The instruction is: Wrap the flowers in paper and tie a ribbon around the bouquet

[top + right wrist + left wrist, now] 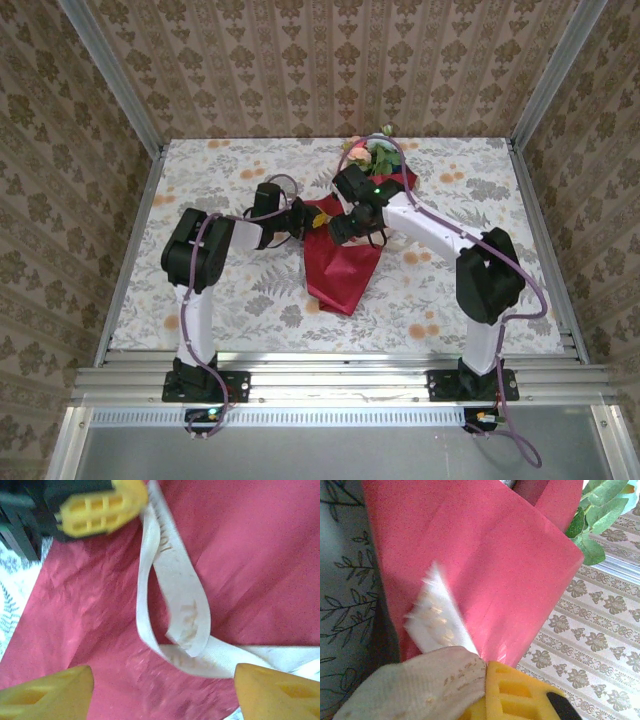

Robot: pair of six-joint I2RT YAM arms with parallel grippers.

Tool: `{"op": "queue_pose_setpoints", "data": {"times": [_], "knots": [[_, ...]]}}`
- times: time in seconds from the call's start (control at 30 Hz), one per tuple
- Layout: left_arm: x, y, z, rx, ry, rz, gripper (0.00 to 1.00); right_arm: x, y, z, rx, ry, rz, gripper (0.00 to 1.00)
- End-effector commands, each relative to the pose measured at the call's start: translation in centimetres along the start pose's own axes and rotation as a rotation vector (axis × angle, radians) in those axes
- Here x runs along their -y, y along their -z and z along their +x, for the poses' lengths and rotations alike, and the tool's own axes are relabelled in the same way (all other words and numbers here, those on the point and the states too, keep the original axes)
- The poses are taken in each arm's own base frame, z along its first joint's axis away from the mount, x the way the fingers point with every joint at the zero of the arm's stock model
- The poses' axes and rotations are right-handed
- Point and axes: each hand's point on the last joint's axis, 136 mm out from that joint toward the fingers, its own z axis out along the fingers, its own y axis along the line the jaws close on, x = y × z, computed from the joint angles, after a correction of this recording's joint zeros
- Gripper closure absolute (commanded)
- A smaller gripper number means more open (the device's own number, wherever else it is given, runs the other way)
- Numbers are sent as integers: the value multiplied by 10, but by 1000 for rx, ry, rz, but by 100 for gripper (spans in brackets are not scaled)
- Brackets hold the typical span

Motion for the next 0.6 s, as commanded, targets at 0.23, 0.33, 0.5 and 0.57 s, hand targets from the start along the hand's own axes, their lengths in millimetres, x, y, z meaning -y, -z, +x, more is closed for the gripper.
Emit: {"op": "queue_pose_setpoints", "data": {"times": [0.23, 0.33, 0.5, 0.57], "knots": [[18, 6, -2, -8, -15, 36, 100, -2, -12, -23, 124, 223, 237, 21], [21, 7, -1, -8, -19, 44, 100, -6, -23, -20, 106, 228, 243, 20], [24, 7, -1, -10, -18, 50, 100, -14, -41, -12, 65, 223, 198, 20], [26, 8, -1, -10, -23, 54, 100, -13, -50, -7, 35, 218, 203, 20]]}}
